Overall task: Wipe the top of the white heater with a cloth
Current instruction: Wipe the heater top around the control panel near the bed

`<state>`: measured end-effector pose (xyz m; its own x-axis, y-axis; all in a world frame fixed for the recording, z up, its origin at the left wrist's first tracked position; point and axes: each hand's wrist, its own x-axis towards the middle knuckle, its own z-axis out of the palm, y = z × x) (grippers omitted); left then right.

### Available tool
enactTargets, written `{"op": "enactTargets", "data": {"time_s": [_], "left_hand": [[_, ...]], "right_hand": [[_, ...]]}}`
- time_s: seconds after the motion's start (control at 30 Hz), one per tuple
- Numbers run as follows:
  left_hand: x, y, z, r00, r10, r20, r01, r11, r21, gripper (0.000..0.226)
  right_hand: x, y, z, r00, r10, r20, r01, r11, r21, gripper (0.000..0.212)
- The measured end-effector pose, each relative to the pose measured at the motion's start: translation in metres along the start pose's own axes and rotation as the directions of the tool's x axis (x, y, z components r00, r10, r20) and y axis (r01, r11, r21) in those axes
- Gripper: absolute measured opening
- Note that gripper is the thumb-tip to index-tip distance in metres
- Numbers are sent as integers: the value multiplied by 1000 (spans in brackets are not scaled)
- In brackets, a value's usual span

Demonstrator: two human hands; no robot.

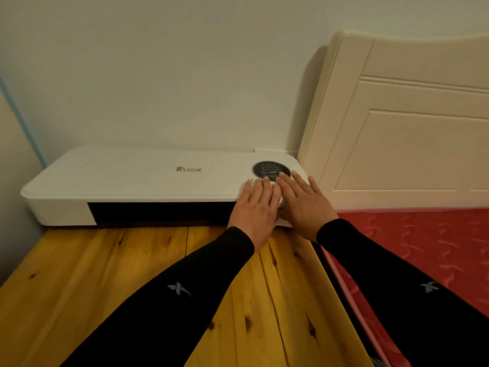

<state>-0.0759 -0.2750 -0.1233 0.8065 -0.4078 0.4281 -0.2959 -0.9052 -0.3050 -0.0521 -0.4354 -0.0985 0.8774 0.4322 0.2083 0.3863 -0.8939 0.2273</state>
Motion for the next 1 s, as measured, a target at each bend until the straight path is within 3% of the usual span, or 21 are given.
{"op": "enactTargets", "data": {"time_s": [0.53,1.0], "left_hand": [[-53,-76,8,1000,-16,2,16,997,81,70],[-105,-140,7,992,-116,53,109,986,125,74]], "right_hand": [[30,-85,-4,993,-78,-93,74,996,-48,76],[59,-169,-7,983,-122,-139,118,992,-34,76]]}}
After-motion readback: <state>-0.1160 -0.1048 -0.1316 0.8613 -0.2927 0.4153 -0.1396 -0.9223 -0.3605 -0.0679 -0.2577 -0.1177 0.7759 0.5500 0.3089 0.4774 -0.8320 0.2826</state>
